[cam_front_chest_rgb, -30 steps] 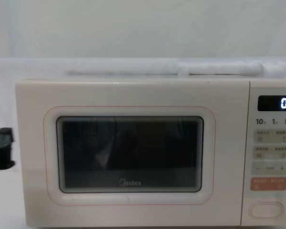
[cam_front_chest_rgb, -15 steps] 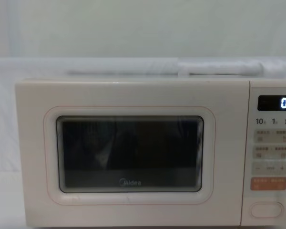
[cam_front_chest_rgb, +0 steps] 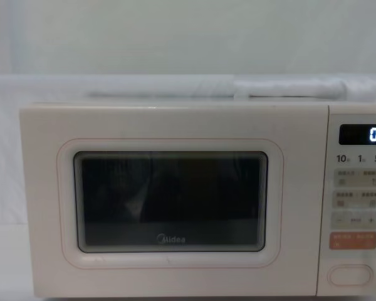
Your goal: Press the button to open the microwave door with one hand; close the microwave door with the other hand.
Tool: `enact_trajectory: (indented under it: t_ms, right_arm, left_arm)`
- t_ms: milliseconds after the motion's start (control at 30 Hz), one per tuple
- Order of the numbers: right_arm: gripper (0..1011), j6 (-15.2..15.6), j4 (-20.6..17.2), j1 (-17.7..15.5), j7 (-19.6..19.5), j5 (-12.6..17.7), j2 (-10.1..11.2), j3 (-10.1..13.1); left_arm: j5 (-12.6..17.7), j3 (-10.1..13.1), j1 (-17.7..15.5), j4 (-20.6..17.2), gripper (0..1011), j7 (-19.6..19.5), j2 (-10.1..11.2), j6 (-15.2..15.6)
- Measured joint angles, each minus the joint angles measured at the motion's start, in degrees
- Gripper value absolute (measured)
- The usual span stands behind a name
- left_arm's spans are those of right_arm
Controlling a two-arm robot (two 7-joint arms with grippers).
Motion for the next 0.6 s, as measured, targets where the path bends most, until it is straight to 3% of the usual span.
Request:
enact_trajectory:
  t_ms: [600]
  right_arm:
    - [1002,0.0,0.0,0.0,0.0,0.0,0.0,0.0]
  left_arm:
    - [0.4,0.0,-0.9,1.3,0,0.3,-0.4,1.1]
